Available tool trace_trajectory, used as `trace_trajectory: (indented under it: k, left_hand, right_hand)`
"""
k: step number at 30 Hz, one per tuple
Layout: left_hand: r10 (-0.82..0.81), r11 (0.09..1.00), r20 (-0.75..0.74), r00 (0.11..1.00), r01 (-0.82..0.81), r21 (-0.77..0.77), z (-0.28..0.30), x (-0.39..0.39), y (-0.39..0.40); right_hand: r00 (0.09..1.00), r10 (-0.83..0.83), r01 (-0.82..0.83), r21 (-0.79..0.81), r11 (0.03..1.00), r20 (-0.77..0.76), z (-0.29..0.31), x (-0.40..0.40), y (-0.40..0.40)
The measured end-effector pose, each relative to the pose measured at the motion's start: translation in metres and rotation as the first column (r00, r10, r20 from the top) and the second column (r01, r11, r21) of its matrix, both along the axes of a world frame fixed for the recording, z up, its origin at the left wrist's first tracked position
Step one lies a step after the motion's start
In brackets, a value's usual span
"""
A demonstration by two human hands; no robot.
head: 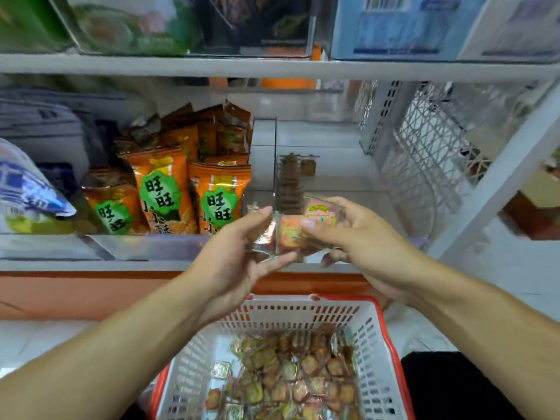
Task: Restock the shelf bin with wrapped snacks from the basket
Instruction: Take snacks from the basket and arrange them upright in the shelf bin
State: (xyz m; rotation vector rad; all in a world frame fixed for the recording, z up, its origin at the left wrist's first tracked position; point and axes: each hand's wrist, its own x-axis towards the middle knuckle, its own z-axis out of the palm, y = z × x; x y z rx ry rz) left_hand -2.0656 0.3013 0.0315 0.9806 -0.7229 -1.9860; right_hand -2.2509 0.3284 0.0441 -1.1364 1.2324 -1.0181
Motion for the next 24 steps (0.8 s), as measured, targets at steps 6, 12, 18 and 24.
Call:
trace_trajectory:
  k: [6,12,18,24]
  left_hand:
    - [0.055,0.996,0.014,0.998,-0.054,-0.072,-0.006,-0.004,-0.002]
    - [0.137,0.989,-0.041,0.990,-0.139,-0.040,-0.011,0.003,-0.007]
    - [0.106,0.989,0.015,0.994,-0.103,-0.108,-0.015,0.006,-0.001]
    - [0.074,0.997,0.033,0.997,-0.073,-0.030,-0.012,0.006,0.000]
  right_hand:
    - [0.987,-0.017,0.000,0.104,0.995,0.159,-0.005,0.009,-0.004]
    - [0.956,-0.158,0.131,0.123,0.984,0.248,0.000,0.001,-0.008]
    - [0.967,0.029,-0.071,0.162,0.984,0.253,-0.001,0.003,-0.003]
    - [0.983,-0.056,-0.011,-0.357,0.934,-0.176,-0.003,0.003,0.000]
